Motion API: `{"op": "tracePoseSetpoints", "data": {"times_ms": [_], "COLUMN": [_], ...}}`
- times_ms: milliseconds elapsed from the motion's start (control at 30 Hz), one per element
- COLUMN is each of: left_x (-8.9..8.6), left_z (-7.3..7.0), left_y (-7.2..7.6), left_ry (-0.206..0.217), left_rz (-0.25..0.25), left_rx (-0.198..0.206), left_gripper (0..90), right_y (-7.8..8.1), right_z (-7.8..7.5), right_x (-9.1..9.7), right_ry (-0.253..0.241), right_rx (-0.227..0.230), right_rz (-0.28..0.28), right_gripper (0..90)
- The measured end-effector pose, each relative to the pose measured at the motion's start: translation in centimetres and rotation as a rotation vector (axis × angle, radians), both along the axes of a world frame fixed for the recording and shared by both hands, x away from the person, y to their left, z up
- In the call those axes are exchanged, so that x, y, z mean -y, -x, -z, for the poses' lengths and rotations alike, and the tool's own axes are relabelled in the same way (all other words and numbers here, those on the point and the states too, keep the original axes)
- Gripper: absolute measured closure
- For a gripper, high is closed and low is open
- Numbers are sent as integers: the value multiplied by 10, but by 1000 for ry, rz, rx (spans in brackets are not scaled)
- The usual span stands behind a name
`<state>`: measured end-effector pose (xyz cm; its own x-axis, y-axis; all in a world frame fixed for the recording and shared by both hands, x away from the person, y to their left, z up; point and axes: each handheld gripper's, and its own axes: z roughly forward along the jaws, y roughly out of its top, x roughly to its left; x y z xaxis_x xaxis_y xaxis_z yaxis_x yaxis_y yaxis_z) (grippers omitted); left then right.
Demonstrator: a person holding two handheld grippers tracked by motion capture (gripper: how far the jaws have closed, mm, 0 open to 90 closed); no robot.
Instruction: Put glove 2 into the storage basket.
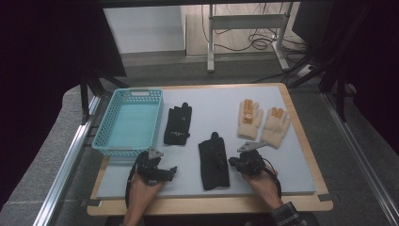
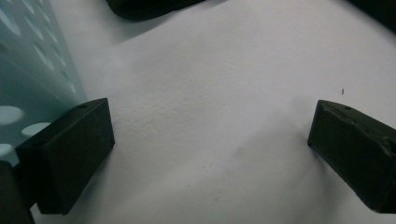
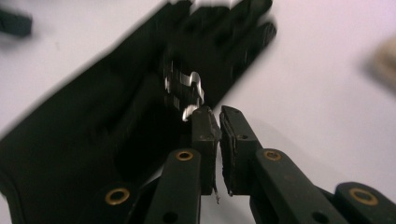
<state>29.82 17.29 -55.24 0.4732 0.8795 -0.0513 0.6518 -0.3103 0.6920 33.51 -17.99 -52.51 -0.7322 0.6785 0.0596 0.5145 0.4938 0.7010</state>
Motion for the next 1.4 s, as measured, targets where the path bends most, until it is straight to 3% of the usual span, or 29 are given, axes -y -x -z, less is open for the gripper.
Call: {"op": "tracePoseSetpoints", "data": {"times_ms": [367,533,700,867,1233,1400], "left_x": [0,0,0,0,0,0], "left_z": [0,0,0,0,0,0], "left_y": [0,0,0,0,0,0], "left_ry": [0,0,0,0,0,1], "left_rz": [0,0,0,0,1,1], "left_rx": [1,0,0,0,1,0], "left_gripper": [7,7,7,7,7,7], "right_y": [16,8,-15,-44,-101,-120], "right_z": [4,-3,-17,-24,-29,-25], "right_x": [-21,-16,-28,-54,-111,-134], "right_ry": [-31,-40,-61,-66,-79,-52], "right_rx": [-17,7,39,49,40,28], "right_rz": [-101,-62,-71,-96,-140,-147], "right_gripper": [819,759,693,660,596,521]}}
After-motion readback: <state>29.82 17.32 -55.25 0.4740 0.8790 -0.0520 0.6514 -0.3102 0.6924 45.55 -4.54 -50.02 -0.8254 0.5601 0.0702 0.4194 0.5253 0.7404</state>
